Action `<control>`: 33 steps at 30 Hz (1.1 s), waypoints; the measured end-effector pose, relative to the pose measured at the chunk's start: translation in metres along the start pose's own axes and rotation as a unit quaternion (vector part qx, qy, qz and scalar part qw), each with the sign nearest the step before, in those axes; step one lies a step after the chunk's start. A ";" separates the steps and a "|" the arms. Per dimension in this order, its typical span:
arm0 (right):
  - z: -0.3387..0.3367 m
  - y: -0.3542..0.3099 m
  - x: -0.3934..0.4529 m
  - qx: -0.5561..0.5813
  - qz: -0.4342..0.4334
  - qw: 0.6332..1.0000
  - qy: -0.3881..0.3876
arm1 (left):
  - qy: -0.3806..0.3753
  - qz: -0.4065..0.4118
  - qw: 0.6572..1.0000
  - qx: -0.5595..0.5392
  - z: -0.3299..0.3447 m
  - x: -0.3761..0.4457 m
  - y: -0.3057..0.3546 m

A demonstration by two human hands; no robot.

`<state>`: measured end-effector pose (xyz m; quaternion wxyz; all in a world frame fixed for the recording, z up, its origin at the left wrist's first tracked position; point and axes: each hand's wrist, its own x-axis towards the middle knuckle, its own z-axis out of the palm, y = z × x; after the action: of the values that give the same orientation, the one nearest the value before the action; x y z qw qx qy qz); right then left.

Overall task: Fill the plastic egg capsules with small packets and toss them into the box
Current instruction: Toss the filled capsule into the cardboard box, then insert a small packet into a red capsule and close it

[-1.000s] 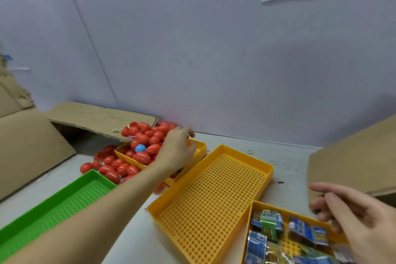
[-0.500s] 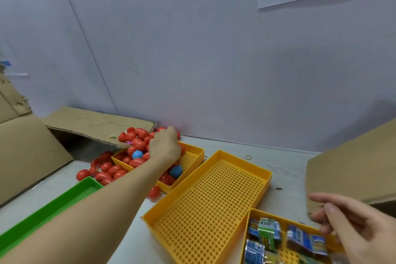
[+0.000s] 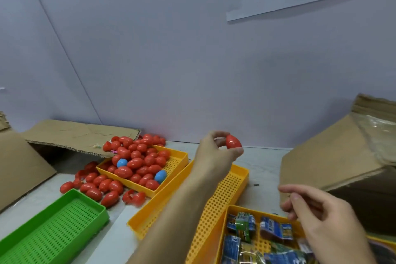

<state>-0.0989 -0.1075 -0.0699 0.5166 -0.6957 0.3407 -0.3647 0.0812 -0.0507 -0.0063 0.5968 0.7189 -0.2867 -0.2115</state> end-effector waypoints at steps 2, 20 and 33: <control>0.000 0.001 0.001 -0.005 -0.001 1.000 -0.002 | -0.016 0.011 0.998 -0.055 0.017 -0.021 0.006; 0.000 0.001 0.000 0.110 -0.057 0.992 -0.016 | -0.102 0.025 0.982 -0.160 0.033 -0.073 -0.033; 0.004 0.011 0.005 0.219 -0.027 0.975 0.004 | -0.067 0.108 0.985 -0.115 0.041 -0.077 -0.034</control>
<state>-0.0940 -0.1124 -0.0811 0.6451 -0.5730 0.2354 -0.4473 0.0024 -0.0258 -0.0507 0.6740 0.5949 -0.3756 -0.2252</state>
